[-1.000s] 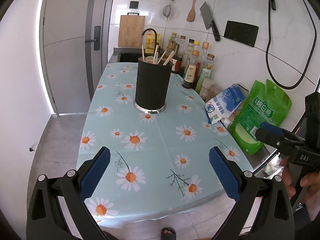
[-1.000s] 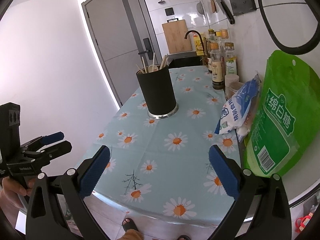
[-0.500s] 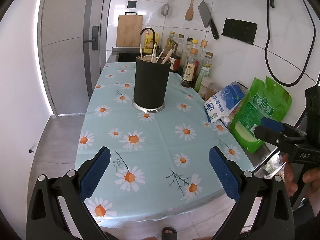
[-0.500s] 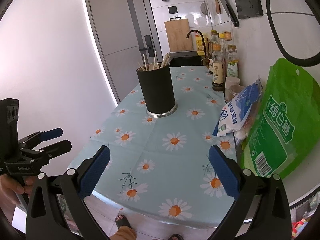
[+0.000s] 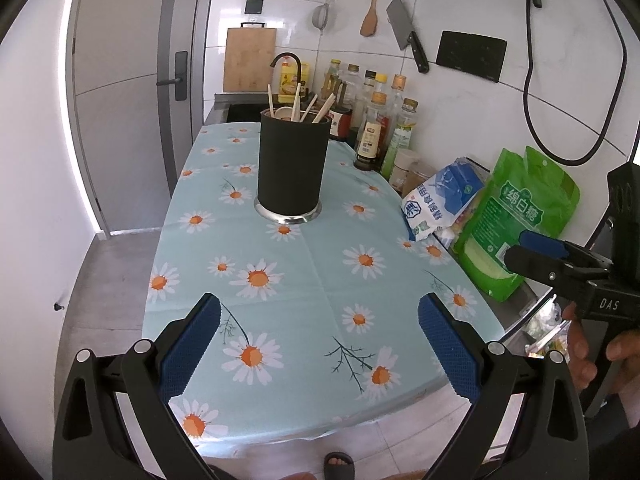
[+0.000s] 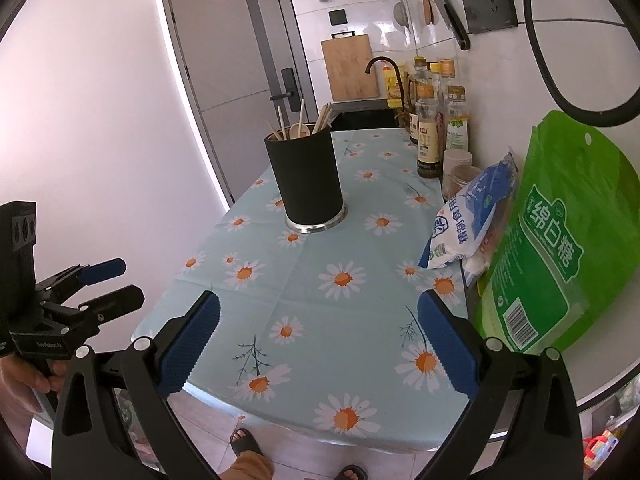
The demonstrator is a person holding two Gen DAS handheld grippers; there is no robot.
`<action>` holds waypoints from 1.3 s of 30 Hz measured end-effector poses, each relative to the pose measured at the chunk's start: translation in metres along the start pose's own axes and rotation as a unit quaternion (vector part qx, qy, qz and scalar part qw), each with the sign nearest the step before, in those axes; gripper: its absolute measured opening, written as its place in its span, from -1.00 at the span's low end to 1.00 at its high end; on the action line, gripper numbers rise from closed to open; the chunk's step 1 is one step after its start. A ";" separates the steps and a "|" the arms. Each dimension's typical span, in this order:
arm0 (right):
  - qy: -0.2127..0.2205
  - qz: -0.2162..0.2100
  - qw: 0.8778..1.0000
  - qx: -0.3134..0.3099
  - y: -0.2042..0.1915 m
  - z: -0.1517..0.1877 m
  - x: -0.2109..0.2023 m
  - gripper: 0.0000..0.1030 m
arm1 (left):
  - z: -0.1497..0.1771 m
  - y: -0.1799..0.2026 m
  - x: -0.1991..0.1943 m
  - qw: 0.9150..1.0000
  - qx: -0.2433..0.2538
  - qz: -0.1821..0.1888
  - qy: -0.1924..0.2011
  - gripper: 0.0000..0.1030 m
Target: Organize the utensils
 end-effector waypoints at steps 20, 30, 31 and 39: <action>-0.003 0.004 1.000 -0.003 0.003 0.002 0.003 0.90 | 0.003 0.003 0.000 1.000 0.009 -0.004 0.005 0.87; -0.004 0.003 1.000 0.000 0.004 0.004 0.003 0.90 | 0.000 0.002 -0.001 1.000 -0.005 0.003 0.003 0.87; -0.004 0.003 1.000 0.002 0.005 0.004 0.003 0.90 | 0.000 0.003 -0.001 1.000 -0.003 0.002 0.002 0.87; -0.005 0.003 1.000 0.007 0.007 0.005 0.003 0.90 | -0.001 0.004 0.001 1.000 0.000 0.003 -0.002 0.87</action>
Point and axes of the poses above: each gripper's, at about its wrist camera, not at the fingertips, and x roughly the way its jaws point, y to its right, z to its underside, the point moved 7 cm from there along x, roughly the way its jaws point, and after that the axes turned 7 degrees about -z, right-handed, at the moved point
